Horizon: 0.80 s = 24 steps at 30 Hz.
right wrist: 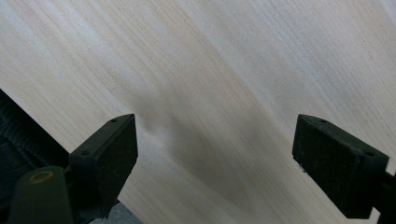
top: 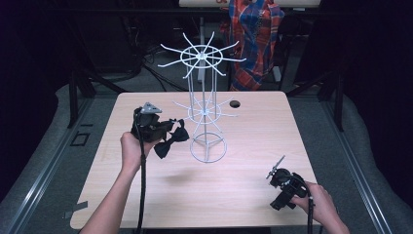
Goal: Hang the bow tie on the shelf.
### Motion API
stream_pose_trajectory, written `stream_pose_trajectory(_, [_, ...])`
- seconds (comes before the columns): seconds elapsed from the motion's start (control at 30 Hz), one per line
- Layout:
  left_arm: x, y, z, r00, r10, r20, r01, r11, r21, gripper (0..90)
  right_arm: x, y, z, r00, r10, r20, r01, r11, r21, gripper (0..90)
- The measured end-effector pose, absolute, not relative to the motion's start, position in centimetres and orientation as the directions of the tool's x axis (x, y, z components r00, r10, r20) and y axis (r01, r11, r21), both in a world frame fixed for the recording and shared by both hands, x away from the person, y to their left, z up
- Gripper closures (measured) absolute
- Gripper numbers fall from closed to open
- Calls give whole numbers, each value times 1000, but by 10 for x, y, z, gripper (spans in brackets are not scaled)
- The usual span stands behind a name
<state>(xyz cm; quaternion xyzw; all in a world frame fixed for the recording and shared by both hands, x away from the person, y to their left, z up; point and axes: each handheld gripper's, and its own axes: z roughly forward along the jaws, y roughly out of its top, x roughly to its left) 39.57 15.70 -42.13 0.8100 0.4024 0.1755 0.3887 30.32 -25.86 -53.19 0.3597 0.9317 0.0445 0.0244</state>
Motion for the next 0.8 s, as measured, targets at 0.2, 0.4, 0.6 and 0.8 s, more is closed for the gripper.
stream_pose_trajectory(0.2, [396, 154, -425, 615, 788, -28, 513, -373, 773, 822, 303, -259, -532, -742, 671, -15, 666, 739, 100, 140])
stream_pose_trajectory(0.4, [397, 150, -429, 617, 786, -32, 514, -373, 772, 820, 303, -259, -532, -742, 670, -16, 666, 740, 99, 140])
stream_pose_trajectory(0.6, [397, 144, -433, 615, 788, -35, 508, -361, 782, 820, 303, -259, -533, -741, 671, -12, 667, 738, 102, 140])
stream_pose_trajectory(0.8, [398, 139, -435, 622, 782, -38, 508, -366, 780, 820, 303, -259, -532, -739, 674, -11, 670, 736, 96, 140])
